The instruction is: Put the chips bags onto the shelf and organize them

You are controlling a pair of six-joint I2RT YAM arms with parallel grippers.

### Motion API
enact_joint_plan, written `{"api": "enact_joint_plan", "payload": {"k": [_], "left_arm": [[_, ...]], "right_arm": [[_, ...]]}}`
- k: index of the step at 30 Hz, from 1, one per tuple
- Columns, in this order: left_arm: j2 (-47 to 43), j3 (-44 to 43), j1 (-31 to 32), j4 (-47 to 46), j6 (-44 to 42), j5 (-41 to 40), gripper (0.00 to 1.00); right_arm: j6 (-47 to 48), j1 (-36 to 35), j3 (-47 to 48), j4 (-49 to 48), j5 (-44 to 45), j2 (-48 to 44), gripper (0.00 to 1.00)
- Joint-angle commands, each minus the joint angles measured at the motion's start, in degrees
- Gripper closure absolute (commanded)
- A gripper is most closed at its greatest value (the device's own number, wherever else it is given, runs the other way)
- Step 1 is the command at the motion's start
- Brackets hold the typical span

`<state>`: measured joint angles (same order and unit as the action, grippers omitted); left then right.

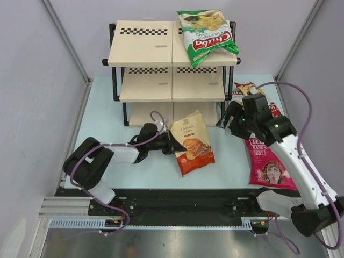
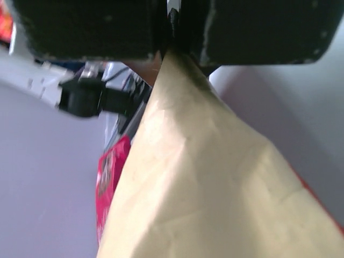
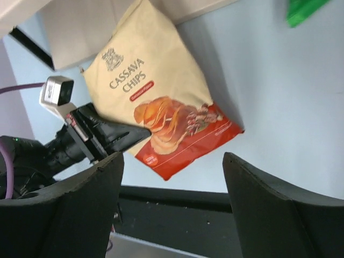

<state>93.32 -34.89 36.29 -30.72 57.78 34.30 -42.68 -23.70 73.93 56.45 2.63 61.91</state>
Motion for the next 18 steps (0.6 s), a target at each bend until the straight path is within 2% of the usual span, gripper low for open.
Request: {"api": "enact_joint_plan", "payload": {"k": [1, 2, 6, 9, 13, 18], "left_arm": [[-4.02, 3.69, -1.84, -3.28, 13.02, -7.41, 1.00], [-4.72, 5.09, -2.19, -4.16, 14.89, -8.63, 1.00], [-7.52, 6.50, -2.45, -3.39, 20.96, -12.23, 1.00], [-10.51, 7.82, -3.07, -1.71, 25.35, -15.48, 1.00], [-13.68, 10.81, -4.30, -5.91, 33.95, -18.82, 1.00], [-18.17, 10.12, -5.62, -1.29, 35.48, -22.17, 1.00]], "right_arm": [[3.21, -0.03, -0.45, -6.26, -14.04, 7.24, 0.20], [3.21, -0.29, -0.63, -6.61, -17.19, 8.57, 0.20], [3.21, -3.45, -1.24, -7.22, -19.59, 13.49, 0.18], [4.18, -4.77, -2.47, -7.66, -21.79, 15.96, 0.13], [3.40, -4.33, -6.41, -9.76, -25.38, 17.89, 0.10], [1.11, -4.16, -11.08, -14.87, -29.09, 18.86, 0.08]]}}
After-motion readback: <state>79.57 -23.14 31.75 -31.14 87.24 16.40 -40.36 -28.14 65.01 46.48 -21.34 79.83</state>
